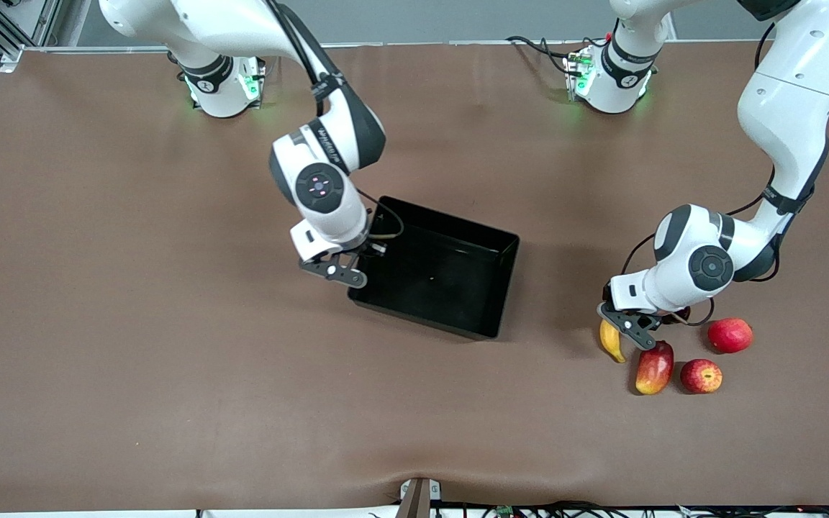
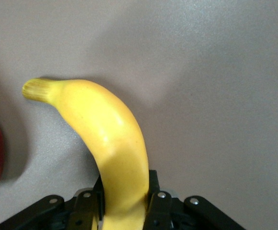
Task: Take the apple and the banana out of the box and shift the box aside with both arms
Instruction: 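Drag the tray with the right gripper while the left gripper lowers the banana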
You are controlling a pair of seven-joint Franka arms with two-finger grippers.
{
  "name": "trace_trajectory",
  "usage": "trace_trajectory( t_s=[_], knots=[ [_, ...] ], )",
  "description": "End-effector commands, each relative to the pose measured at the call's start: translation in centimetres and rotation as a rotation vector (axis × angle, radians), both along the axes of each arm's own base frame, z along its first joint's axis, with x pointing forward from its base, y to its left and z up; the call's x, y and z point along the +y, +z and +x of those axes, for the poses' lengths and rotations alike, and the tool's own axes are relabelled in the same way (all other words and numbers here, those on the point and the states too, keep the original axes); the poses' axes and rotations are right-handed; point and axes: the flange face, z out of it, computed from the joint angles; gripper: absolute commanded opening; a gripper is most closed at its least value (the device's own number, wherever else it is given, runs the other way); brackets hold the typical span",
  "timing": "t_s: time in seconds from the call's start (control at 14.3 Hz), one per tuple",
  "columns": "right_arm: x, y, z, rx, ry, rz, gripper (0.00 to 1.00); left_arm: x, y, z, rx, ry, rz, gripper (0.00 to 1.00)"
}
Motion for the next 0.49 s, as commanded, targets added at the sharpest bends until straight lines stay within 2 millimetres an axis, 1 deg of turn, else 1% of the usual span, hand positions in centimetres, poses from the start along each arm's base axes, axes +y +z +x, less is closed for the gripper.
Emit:
trace_trajectory(
  t_s=[0.0, 0.07, 0.21, 0.28, 0.35, 0.42],
  knots=[
    [-4.1, 3.8, 1.4, 0.034, 0.004, 0.029, 0.00, 0.1, 0.2, -0.1, -0.018, 0.001, 0.004, 0.97],
    [-6.1, 5.2, 2.0, 0.044, 0.018, 0.039, 0.00, 0.1, 0.6, -0.1, -0.018, 0.004, 0.004, 1.00],
    [-10.0, 7.2, 2.7, 0.089, 0.045, 0.049, 0.00, 0.0, 1.4, 0.2, -0.027, 0.050, 0.003, 1.00],
    [-12.3, 8.1, 3.0, 0.114, 0.064, 0.056, 0.00, 0.1, 2.4, 0.4, -0.041, 0.088, 0.009, 1.00],
    [-14.3, 8.9, 3.0, 0.134, 0.085, 0.059, 0.00, -0.4, 3.3, 0.5, -0.053, 0.124, 0.011, 1.00],
    [-17.2, 9.5, 3.1, 0.145, 0.088, 0.069, 0.00, -1.3, 4.6, 0.5, -0.063, 0.147, 0.009, 1.00]
  ],
)
